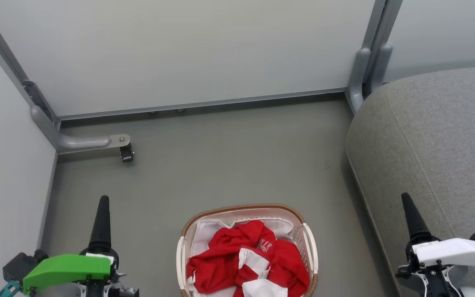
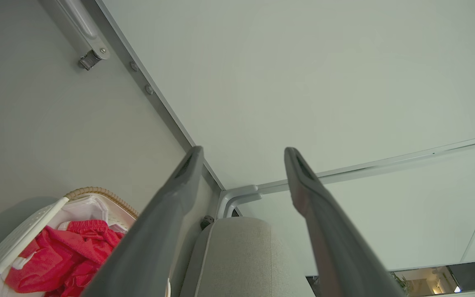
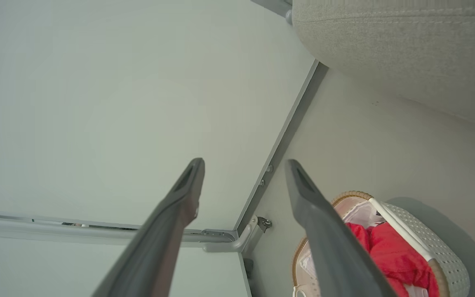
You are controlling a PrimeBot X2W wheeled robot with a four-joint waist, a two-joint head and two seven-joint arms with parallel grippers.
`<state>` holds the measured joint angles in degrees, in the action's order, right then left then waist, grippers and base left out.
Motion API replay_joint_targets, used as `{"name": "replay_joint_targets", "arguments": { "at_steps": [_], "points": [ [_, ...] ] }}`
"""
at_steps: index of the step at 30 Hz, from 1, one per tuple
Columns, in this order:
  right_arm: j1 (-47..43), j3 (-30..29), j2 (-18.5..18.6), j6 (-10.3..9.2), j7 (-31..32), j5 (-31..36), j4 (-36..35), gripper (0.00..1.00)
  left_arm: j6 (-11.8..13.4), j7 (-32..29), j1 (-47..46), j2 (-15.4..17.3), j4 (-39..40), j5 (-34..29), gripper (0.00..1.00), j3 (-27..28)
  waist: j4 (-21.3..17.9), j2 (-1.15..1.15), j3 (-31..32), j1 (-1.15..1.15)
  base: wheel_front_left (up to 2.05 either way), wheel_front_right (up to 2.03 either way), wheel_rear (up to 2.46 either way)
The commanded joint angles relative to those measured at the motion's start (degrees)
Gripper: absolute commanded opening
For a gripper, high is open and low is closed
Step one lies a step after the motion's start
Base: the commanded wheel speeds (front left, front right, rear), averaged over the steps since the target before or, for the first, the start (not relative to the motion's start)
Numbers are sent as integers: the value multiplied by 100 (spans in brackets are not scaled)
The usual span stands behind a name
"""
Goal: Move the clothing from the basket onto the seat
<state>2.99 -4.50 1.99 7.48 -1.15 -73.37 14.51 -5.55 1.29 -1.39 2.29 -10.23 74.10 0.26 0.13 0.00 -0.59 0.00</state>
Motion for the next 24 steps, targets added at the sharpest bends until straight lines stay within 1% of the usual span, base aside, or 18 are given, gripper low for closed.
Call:
{"name": "replay_joint_targets", "arguments": {
  "at_steps": [1,11,17,24],
  "points": [
    [24,3,47,1,-72,259,-123,100,50,64,0,32,131,-250,100,-41,1,0,-3,0,0,0,0],
    [-16,97,55,1,-275,1219,-210,100,257,263,60,38,286,-1143,100,-259,16,0,-22,0,0,0,0],
    [-29,193,60,1,-386,1913,-249,100,309,376,122,41,349,-1567,100,-366,29,0,-34,0,0,0,0],
    [-67,261,65,1,-513,2473,-238,100,358,502,174,46,390,-2084,100,-484,52,0,-35,0,0,0,0]
  ]
}}
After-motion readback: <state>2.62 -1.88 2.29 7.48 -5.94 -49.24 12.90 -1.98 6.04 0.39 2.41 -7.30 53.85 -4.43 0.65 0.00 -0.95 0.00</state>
